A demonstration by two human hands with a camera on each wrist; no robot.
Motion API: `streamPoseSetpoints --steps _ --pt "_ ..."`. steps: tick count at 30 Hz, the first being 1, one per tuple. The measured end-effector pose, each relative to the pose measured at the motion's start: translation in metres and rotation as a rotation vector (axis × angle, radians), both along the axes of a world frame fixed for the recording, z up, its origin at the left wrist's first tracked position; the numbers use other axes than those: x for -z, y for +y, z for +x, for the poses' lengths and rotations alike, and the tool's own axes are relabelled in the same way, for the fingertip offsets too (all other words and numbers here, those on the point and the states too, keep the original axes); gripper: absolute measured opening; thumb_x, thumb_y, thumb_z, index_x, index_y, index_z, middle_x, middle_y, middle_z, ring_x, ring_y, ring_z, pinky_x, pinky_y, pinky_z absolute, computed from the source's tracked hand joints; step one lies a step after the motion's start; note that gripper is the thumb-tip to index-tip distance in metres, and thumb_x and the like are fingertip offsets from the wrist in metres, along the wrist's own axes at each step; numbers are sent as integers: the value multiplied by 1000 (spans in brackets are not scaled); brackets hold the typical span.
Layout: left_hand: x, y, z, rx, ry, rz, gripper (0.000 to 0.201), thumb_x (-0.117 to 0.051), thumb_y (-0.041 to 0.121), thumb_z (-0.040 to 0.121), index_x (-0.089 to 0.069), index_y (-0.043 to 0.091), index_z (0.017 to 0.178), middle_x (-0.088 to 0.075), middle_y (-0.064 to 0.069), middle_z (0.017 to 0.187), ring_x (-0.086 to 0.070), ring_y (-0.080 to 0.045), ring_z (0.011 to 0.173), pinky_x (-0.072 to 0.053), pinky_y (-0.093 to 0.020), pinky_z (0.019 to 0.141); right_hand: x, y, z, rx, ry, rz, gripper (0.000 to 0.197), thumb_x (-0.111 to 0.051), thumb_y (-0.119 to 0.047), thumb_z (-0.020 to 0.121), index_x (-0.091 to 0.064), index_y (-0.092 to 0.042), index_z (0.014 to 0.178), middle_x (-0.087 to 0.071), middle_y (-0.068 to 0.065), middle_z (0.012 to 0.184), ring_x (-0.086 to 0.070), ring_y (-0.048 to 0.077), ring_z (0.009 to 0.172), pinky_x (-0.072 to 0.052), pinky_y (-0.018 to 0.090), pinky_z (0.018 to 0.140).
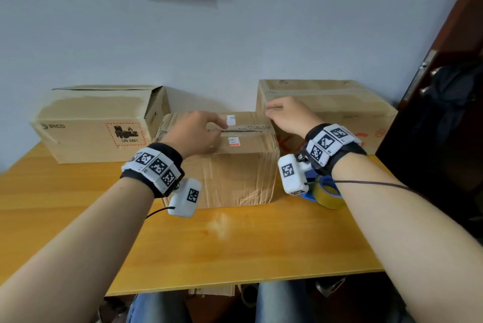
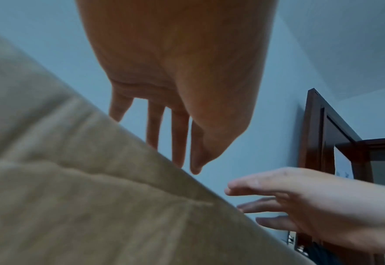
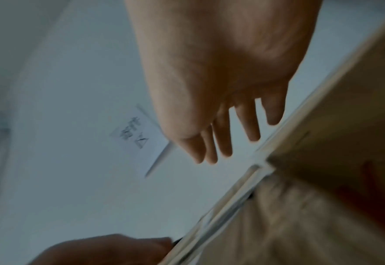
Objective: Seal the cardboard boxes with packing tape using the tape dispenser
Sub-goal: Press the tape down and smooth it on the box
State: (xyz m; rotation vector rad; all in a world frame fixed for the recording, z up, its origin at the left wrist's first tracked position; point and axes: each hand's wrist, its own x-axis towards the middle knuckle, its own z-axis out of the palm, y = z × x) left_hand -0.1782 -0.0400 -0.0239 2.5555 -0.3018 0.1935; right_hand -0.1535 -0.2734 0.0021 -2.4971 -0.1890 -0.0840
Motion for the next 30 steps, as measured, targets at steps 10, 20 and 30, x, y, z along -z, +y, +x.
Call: streamPoseSetpoints --steps 10,20,30 --pt "14 17 -9 52 67 284 36 -40 34 103 -62 32 131 -63 1 133 -56 -27 123 -34 -46 113 29 73 -17 -265 38 -317 42 -32 -40 107 -67 -22 119 -67 5 114 -57 26 113 -35 43 105" --pt "15 17 -12 69 95 278 41 -31 36 108 -54 32 142 -53 -7 147 -41 -27 142 -32 -44 115 34 79 -28 -230 83 -337 54 -13 -41 109 -40 -25 153 -33 10 161 -19 23 152 -1 51 124" --pt "24 15 -10 -35 154 396 48 -19 46 106 -39 39 150 -43 -4 156 -32 -22 148 -4 -62 120 43 79 -26 -109 20 -489 59 -10 -38 108 -55 -25 142 -51 9 150 -27 20 150 -4 60 121"
